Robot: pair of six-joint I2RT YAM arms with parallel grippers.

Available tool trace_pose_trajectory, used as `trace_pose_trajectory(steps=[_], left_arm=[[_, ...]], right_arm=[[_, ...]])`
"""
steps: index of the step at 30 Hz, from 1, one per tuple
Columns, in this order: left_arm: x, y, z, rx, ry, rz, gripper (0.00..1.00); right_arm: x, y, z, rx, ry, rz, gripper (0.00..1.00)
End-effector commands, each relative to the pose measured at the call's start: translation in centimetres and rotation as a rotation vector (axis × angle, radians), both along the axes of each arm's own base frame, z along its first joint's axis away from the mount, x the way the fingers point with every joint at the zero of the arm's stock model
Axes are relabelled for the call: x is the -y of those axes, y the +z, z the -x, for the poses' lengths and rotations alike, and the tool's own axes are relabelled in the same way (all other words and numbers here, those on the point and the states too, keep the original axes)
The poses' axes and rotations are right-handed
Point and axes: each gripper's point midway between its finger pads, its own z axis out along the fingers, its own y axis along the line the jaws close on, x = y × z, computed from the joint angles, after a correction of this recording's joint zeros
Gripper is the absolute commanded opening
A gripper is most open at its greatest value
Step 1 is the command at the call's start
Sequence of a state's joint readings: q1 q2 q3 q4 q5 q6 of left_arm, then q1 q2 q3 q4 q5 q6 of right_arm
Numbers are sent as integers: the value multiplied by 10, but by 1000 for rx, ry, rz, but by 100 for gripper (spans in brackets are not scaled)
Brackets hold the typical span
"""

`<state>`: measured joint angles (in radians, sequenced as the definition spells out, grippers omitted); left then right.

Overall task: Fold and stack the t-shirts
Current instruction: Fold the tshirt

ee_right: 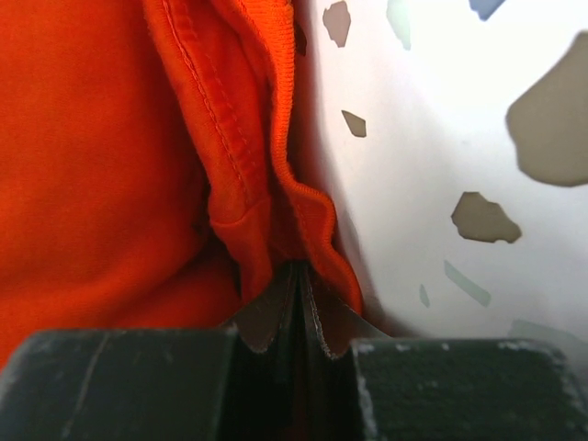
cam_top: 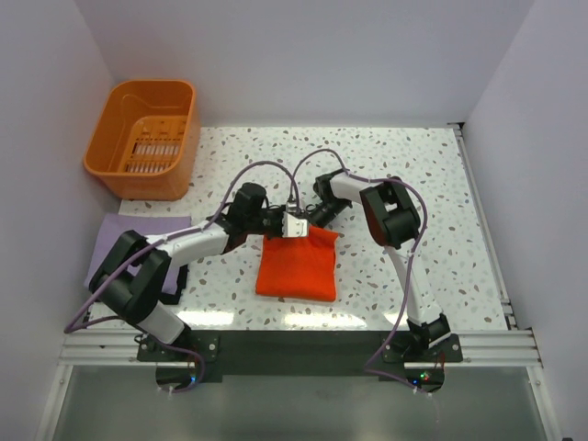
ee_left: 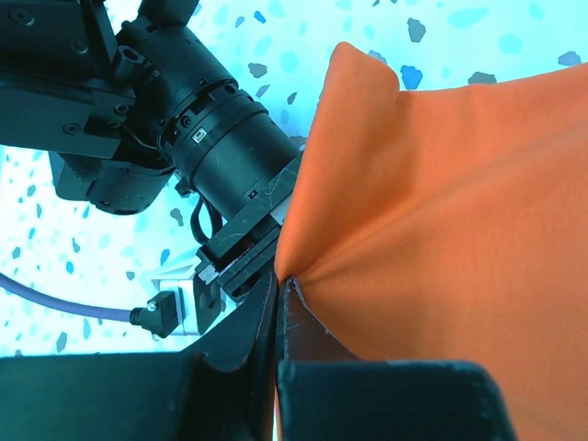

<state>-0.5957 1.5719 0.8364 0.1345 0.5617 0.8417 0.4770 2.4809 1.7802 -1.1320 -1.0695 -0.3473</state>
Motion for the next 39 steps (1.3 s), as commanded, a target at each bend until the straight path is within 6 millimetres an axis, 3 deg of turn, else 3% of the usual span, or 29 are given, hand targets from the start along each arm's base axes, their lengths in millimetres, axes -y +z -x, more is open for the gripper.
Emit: trace_pose_trajectory(steps=[1, 3, 7, 9, 15, 19, 24, 27, 30, 31, 32, 34, 35, 37, 38, 39], left_arm=[[0, 34, -18, 190, 7, 62, 0], [-2, 30, -18, 195, 6, 50, 0], [-6, 27, -21, 203, 30, 34, 34], [-7, 35, -24, 221, 53, 45, 39], [-13, 63, -13, 194, 67, 99, 41], [-22, 70, 2, 85, 64, 91, 41], [-42, 52, 25, -129, 71, 40, 40], [-51, 51, 33, -235, 66, 50, 47], [-59, 47, 32, -357, 91, 56, 51], [-63, 53, 25, -377, 99, 63, 57], [-66, 41, 29, -455, 96, 38, 59], [-66, 46, 19, -486, 101, 40, 60], [-67, 35, 16, -540, 120, 27, 60], [-66, 38, 2, -549, 137, 36, 60], [-67, 26, -2, -591, 151, 13, 60], [-66, 29, -9, -592, 153, 15, 60]], right_arm=[[5, -20, -4, 69, 49, 31, 9], [6, -18, -6, 81, 54, 36, 9], [10, -14, -13, 112, 66, 49, 11], [12, -12, -16, 128, 72, 64, 11], [19, -3, -28, 215, 111, 112, 12], [22, 14, -46, 318, 153, 133, 13], [29, 38, -62, 417, 192, 170, 14], [34, 54, -75, 498, 212, 193, 15], [45, 71, -94, 590, 212, 231, 21], [56, 81, -101, 622, 209, 249, 27], [60, 86, -103, 632, 209, 254, 29], [75, 100, -101, 633, 190, 254, 39], [79, 104, -99, 628, 181, 251, 41], [91, 99, -86, 570, 174, 254, 44], [92, 108, -79, 568, 166, 236, 44], [94, 107, -72, 545, 164, 230, 44]])
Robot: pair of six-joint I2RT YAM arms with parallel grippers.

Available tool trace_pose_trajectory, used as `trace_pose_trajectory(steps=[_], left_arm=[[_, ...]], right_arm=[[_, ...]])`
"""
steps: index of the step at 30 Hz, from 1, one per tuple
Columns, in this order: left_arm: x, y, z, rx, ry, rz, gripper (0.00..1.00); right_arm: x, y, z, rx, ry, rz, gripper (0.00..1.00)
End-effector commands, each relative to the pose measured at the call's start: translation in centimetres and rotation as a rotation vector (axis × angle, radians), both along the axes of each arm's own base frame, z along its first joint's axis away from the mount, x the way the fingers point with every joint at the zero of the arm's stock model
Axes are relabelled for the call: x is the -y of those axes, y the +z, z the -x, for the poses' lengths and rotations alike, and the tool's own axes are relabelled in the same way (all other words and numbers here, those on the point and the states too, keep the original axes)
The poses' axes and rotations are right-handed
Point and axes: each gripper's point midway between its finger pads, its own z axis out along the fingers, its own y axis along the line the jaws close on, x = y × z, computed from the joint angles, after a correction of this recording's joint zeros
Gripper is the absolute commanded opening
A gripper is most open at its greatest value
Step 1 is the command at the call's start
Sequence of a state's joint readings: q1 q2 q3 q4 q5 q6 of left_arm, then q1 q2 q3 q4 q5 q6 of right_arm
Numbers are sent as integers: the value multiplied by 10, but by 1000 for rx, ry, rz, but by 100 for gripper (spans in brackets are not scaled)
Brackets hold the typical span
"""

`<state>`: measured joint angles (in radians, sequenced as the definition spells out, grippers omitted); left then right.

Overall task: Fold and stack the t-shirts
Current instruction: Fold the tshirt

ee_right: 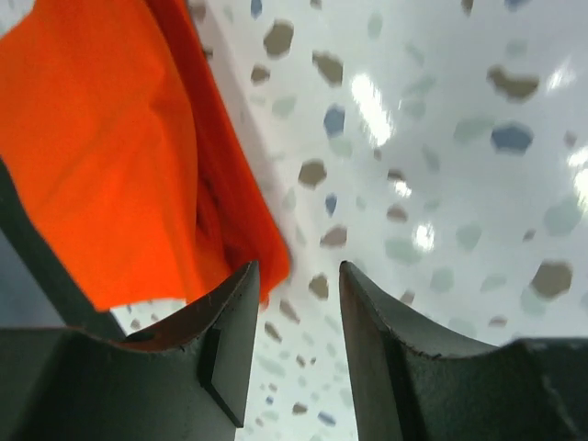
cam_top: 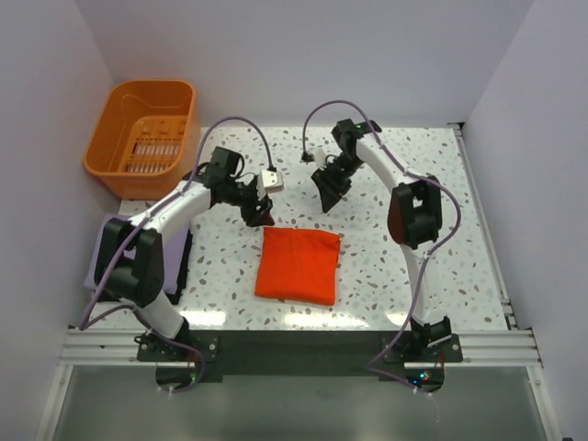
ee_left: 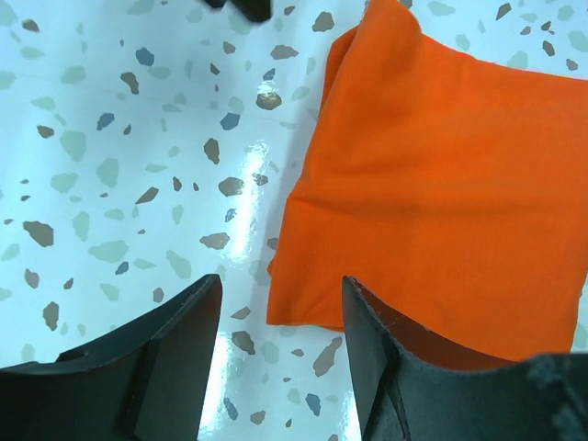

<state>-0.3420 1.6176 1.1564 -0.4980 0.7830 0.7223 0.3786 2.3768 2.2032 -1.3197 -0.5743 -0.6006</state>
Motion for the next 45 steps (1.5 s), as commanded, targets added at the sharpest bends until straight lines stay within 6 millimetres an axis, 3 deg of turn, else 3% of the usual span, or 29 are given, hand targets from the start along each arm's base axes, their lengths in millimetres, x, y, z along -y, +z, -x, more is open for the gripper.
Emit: trace_pose_trajectory(steps=[1, 3, 4, 7, 12, 17, 20, 21, 23, 24, 27, 30, 37, 38, 41, 42, 43, 44, 45], left_arm=[[3, -8, -3, -140, -6, 0, 59], [3, -10, -5, -176, -7, -4, 59], [3, -14, -5, -194, -9, -12, 59], [1, -34, -6, -262, 0, -48, 60], [-4, -53, -9, -295, 20, -96, 61], [-7, -67, -7, -333, 13, -129, 60], [-8, -70, -8, -331, 17, -135, 50], [-8, -70, -9, -329, 23, -133, 40], [-7, -66, -13, -319, 34, -121, 26], [-8, -64, -16, -316, 46, -112, 16], [-12, -60, -29, -298, 94, -103, 2], [-18, -64, -41, -276, 146, -123, 0], [-31, -86, -71, -259, 295, -178, 2], [-32, -83, -78, -251, 316, -172, 15], [-39, -57, -93, -239, 394, -90, 31], [-43, -33, -95, -210, 405, -43, 35], [-37, -16, -93, -212, 403, 18, 36], [-37, -12, -82, -229, 403, 40, 40], [-34, 13, -72, -195, 384, 84, 42]], right_arm=[[31, 34, 61, -170, 6, 32, 45], [28, 36, 71, -188, 3, 3, 46], [30, 30, 80, -227, -7, 7, 50], [30, 20, 88, -249, -30, 4, 52], [30, 1, 89, -273, -50, 20, 52], [32, -2, 100, -306, -34, 17, 47], [35, -5, 103, -309, -23, 25, 31], [36, -6, 103, -306, -25, 30, 16], [39, -12, 93, -257, -26, 58, 2], [42, -14, 87, -233, -43, 77, 0], [54, -20, 54, -107, -87, 137, 0], [59, -21, 28, -32, -117, 166, 0], [55, -26, 4, 17, -155, 171, 0], [56, -25, 5, 14, -161, 179, 7], [61, -2, -6, 82, -217, 165, 32], [67, 7, -11, 93, -273, 153, 45], [66, 30, -13, 119, -307, 97, 52], [66, 42, -14, 118, -337, 62, 59], [69, 54, -12, 100, -376, 25, 64]])
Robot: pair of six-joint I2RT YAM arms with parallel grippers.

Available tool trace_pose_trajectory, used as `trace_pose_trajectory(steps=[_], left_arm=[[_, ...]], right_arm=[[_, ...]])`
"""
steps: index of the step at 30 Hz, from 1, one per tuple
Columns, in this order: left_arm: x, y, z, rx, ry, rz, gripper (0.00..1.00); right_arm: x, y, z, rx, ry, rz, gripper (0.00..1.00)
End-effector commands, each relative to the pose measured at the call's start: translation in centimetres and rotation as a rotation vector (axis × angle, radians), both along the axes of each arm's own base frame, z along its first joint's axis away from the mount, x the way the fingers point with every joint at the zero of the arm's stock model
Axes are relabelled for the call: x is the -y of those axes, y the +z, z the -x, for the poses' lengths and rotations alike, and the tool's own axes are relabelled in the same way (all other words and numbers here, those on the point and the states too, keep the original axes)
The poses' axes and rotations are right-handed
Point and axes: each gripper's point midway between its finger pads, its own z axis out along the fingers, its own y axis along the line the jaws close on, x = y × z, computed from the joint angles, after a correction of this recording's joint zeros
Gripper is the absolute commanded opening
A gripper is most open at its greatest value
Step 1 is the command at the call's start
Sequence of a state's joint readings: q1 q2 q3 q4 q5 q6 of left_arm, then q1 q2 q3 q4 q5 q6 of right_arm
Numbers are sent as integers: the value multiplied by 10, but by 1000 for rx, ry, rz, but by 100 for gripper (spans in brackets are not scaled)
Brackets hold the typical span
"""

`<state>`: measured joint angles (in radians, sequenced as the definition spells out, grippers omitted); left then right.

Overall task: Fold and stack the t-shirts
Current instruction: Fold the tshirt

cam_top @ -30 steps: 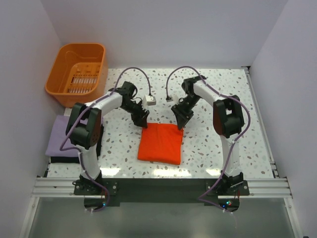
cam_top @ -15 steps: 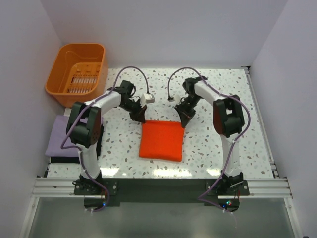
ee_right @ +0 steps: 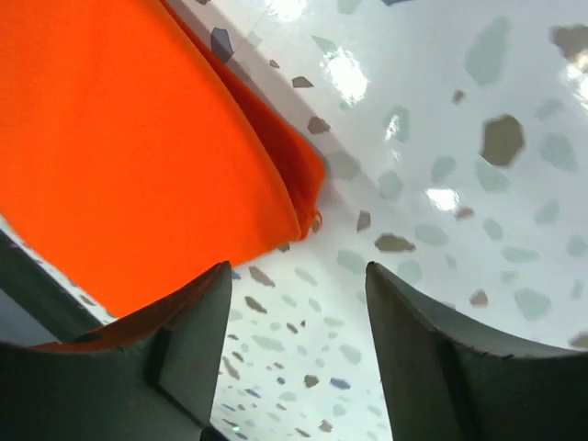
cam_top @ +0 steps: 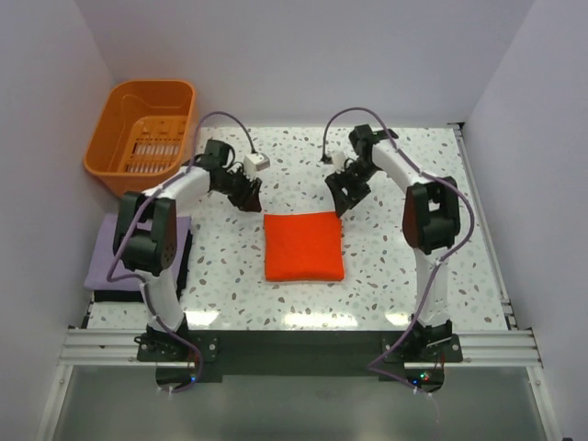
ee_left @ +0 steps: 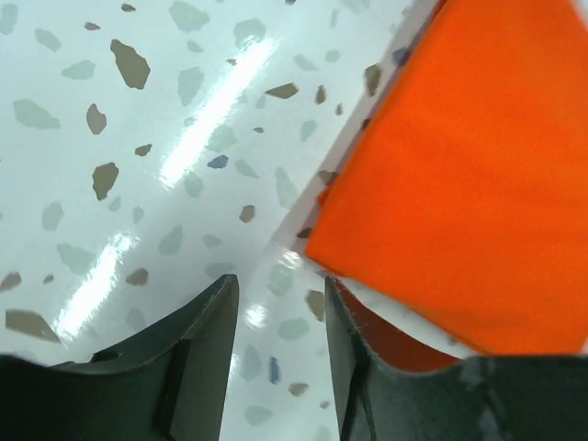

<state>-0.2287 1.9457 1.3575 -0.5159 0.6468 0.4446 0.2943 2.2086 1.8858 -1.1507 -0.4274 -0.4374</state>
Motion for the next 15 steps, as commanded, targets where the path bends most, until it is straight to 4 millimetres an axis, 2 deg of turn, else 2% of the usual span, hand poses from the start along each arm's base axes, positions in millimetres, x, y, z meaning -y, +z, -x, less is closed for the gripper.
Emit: trace_pose_trajectory(steps=[1, 2, 3, 4, 5, 6, 7, 8, 9, 10, 11, 12, 13, 14, 15], left_arm=[[16, 96, 11, 125, 13, 223, 49], [18, 92, 29, 78, 13, 252, 55], [23, 108, 44, 84, 5, 290, 57], [31, 114, 58, 29, 10, 344, 58], [35, 105, 75, -26, 11, 358, 60], [44, 111, 92, -45, -13, 382, 61], [54, 115, 103, -90, -16, 429, 61], [58, 103, 123, -169, -12, 444, 63], [71, 106, 142, -195, -50, 465, 65], [80, 110, 149, -227, -48, 507, 67], [84, 98, 165, -278, -50, 510, 71], [94, 97, 180, -308, -79, 521, 72], [103, 102, 184, -326, -82, 561, 72], [105, 92, 194, -372, -74, 562, 73], [110, 92, 202, -392, -88, 573, 74]], right_arm=[[2, 88, -11, 132, -129, -168, 65], [-2, 98, 0, 111, -124, -205, 65], [-7, 96, 17, 49, -142, -238, 69], [-11, 99, 28, 15, -151, -273, 70], [-22, 120, 44, 15, -137, -367, 72], [-26, 107, 68, -73, -151, -372, 73], [-31, 108, 81, -95, -145, -399, 73], [-36, 116, 92, -81, -130, -431, 74], [-46, 108, 118, -165, -116, -456, 75], [-51, 108, 130, -191, -103, -469, 75], [-57, 106, 140, -208, -82, -482, 75], [-66, 103, 163, -273, -54, -498, 75], [-70, 99, 172, -301, -46, -501, 75], [-74, 94, 176, -313, -35, -511, 75], [-77, 80, 189, -370, -32, -496, 74]])
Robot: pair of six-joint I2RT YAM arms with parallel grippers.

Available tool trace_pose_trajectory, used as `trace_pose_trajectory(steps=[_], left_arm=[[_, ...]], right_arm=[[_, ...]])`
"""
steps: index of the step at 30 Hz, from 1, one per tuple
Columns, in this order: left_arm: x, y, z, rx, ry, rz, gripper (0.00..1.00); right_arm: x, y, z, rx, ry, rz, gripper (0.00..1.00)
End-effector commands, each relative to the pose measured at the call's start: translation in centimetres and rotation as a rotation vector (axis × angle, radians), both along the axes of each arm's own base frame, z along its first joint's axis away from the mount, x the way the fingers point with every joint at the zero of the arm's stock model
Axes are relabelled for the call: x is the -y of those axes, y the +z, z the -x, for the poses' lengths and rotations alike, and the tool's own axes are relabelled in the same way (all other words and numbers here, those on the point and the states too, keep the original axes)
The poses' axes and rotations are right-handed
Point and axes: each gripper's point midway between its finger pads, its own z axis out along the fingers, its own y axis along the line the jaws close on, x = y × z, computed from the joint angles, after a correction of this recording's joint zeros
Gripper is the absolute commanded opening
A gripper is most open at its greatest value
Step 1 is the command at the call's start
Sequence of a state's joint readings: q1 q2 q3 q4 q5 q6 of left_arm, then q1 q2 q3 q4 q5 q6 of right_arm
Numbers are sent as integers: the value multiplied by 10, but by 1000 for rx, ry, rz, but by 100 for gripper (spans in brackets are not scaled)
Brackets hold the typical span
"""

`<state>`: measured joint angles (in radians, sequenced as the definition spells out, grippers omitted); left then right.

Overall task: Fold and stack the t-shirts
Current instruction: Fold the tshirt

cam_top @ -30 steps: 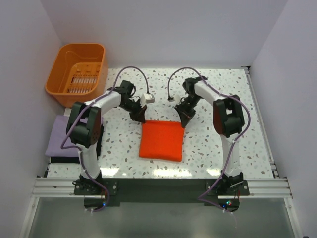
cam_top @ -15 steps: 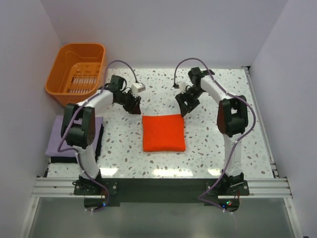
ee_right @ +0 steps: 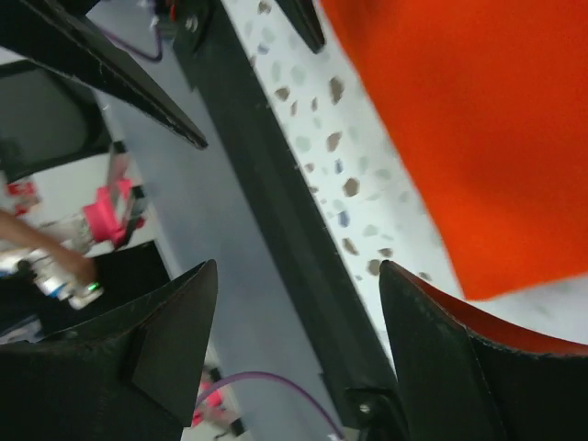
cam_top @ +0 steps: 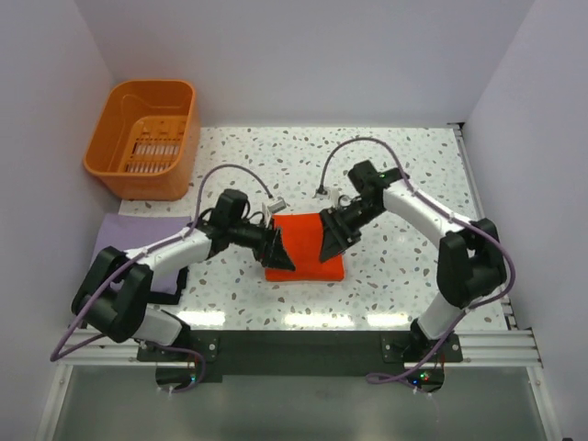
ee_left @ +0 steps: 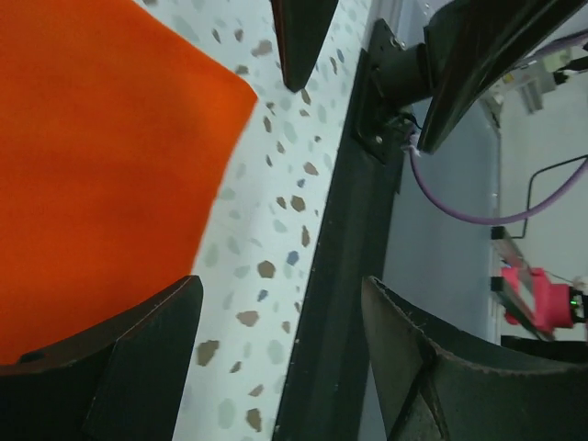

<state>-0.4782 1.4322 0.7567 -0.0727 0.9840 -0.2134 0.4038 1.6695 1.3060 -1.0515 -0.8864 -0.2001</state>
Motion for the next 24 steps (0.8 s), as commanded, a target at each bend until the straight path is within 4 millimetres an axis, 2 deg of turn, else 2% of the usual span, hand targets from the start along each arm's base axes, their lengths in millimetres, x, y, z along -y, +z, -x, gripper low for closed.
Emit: trace_pose_trajectory(steps=[1, 5, 6, 7, 8, 9, 12, 13, 15, 19, 22, 23, 24], left_arm=[[23, 21, 13, -86, -5, 137, 75], [27, -5, 15, -183, -22, 85, 76], [27, -21, 15, -234, -26, 56, 76], [28, -29, 13, -256, -27, 30, 76], [25, -40, 12, -286, -20, 2, 76], [22, -61, 14, -348, -17, -33, 76], [5, -92, 12, -456, 25, -89, 74], [0, -96, 10, -476, 35, -94, 74], [-10, -103, 5, -501, 58, -97, 74], [-19, -102, 18, -500, -6, -105, 74], [-21, -82, 14, -451, -24, -62, 74], [-26, -76, 10, -430, -13, -50, 74], [-28, -60, 5, -346, -21, -25, 74]], right_arm=[[-21, -14, 25, -150, 18, -95, 74], [-22, -54, 25, -226, 25, -60, 69], [-21, -63, 24, -228, 37, -53, 68], [-19, -75, 26, -266, 36, -37, 67], [-18, -82, 26, -280, 35, -26, 66], [-14, -91, 30, -296, 36, -7, 65], [2, -120, 30, -345, -4, 62, 63], [8, -129, 32, -387, -20, 84, 62], [19, -135, 23, -419, -70, 89, 61], [33, -144, 18, -445, -104, 129, 59], [37, -133, 13, -419, -96, 131, 56], [39, -124, 12, -416, -97, 133, 55], [38, -107, 0, -341, -90, 107, 54]])
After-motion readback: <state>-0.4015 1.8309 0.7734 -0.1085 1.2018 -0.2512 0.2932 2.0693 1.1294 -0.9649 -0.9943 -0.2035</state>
